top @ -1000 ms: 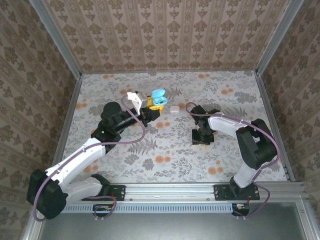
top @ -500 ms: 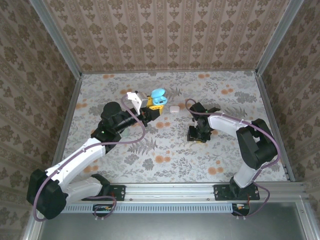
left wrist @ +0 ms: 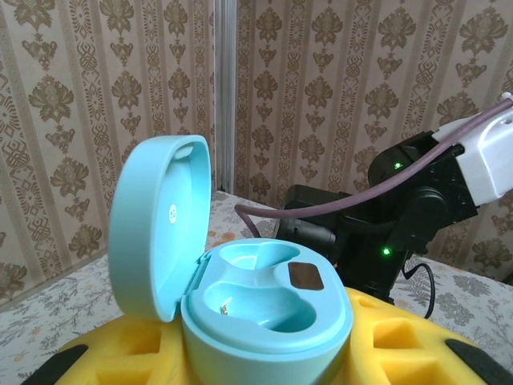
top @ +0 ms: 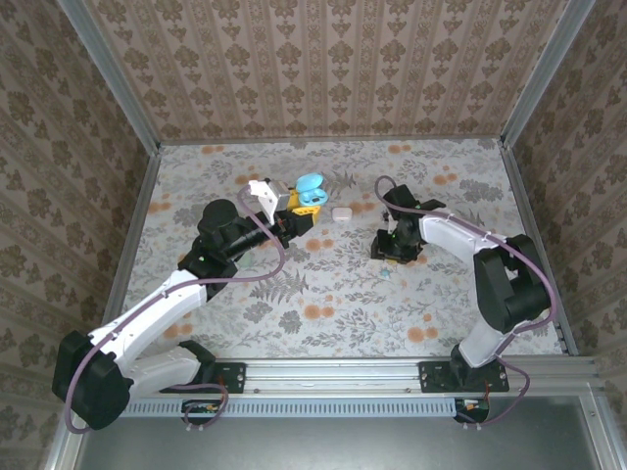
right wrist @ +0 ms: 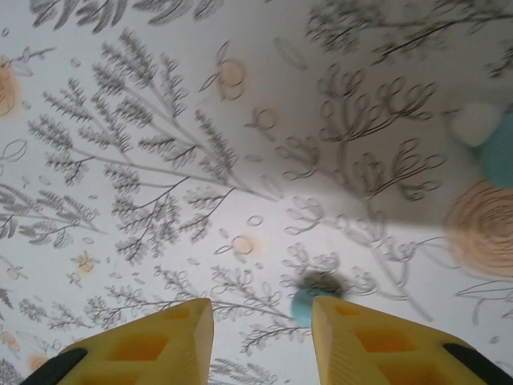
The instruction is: Insert wireless bluetooth earbuds into charging case
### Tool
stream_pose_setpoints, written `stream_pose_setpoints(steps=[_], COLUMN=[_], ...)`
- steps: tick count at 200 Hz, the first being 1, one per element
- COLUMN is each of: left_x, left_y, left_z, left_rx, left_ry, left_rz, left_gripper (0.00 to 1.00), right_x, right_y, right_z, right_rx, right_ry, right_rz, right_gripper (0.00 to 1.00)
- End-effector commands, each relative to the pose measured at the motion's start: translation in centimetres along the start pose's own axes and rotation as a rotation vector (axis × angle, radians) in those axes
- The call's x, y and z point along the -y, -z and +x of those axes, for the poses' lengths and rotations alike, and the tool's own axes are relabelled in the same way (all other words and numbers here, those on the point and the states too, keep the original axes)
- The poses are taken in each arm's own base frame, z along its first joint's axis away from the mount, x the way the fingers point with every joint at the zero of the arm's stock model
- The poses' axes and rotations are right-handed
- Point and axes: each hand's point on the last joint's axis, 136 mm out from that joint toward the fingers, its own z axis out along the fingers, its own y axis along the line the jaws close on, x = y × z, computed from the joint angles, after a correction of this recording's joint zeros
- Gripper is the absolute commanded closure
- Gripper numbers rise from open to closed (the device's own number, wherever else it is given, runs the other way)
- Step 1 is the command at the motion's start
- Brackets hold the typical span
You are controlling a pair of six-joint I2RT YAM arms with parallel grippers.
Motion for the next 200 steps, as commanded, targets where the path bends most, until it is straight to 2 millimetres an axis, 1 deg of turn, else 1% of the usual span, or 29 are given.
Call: stream_pose_setpoints(steps=[1,34,64,78,96,122,143,171,200], left_x=[0.2,0.1,0.1,0.1,0.1,0.0,0.0,0.1,0.1], left_y=[0.6,0.5,0.5,0.5,0.5,0.4,0.3,0.2,0.2], left_z=[-1.4,-1.2,-1.3,-1.2,-1.3,-1.2,-1.0,-1.1,-1.1], left_rx=[0.032,0.027,0.027,0.023,0.023,0.022,0.019,0.021,0.022], left_ry=[-0.034,-0.030,-0.029,-0.031,-0.032,-0.030,-0.025,-0.023,-0.021], left_rz=[-0.007,-0.009,-0.007,-0.008,-0.010,-0.011,-0.007,-0.003,-0.003], left_gripper=[0.74,0.74,0.74,0.73,0.73,0.73,0.73,0.73,0.73], right_x=[1.6,0.8,1.2,0.8,0.7,0.8,0.4,0.0,-0.2], right_y=[-1.0,-2.5,-3.9,-4.2,-4.2,-3.6,-3.2,-2.8,-2.4], right_z=[0.3,0.8,1.6,2.1,2.8,3.8,4.5,4.8,4.9], right_rx=[-0.047,-0.092,-0.146,-0.173,-0.196,-0.211,-0.222,-0.222,-0.224], right_ry=[0.010,0.026,0.030,0.033,0.029,0.030,0.037,0.042,0.036], right_rz=[0.025,-0.059,-0.058,-0.089,-0.110,-0.114,-0.147,-0.175,-0.175], right_gripper=[0.60,0.58,0.57,0.58,0.59,0.60,0.62,0.65,0.64])
